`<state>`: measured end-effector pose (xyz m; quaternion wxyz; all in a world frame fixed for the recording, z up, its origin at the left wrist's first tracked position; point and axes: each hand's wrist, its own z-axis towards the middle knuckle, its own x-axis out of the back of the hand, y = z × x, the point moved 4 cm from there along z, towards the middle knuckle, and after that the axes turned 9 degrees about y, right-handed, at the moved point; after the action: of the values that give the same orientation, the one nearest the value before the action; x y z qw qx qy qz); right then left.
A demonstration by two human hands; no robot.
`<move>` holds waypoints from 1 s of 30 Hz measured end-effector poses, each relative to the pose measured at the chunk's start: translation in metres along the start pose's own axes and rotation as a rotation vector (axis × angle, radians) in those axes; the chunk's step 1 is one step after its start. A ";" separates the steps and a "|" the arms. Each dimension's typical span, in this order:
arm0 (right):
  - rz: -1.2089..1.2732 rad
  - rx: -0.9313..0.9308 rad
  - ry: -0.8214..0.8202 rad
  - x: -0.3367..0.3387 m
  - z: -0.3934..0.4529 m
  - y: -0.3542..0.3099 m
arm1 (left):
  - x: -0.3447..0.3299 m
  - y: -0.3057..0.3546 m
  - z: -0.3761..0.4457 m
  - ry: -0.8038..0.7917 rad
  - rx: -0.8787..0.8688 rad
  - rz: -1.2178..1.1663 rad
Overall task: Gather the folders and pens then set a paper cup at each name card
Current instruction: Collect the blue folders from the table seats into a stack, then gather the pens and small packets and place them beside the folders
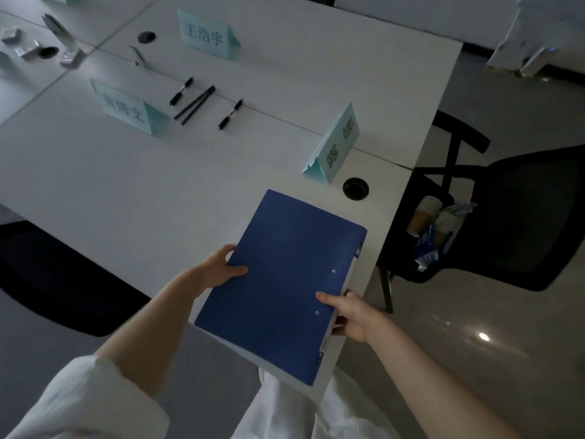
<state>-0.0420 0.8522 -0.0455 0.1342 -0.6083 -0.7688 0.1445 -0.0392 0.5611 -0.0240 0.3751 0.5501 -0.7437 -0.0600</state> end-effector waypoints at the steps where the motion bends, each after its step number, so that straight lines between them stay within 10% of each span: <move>1: 0.012 -0.002 0.008 -0.001 0.001 0.000 | -0.002 0.000 0.001 0.036 0.001 -0.010; 21: -0.204 -0.020 0.190 -0.006 -0.009 -0.009 | -0.023 -0.018 -0.003 0.198 0.048 -0.256; 30: -0.102 0.446 0.630 -0.047 -0.069 -0.048 | 0.047 -0.067 -0.019 0.256 -0.109 -0.327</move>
<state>-0.0482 0.7997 0.0357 0.4998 -0.5398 -0.6687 0.1074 0.0193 0.5005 -0.0211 0.4812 0.6453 -0.5864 -0.0897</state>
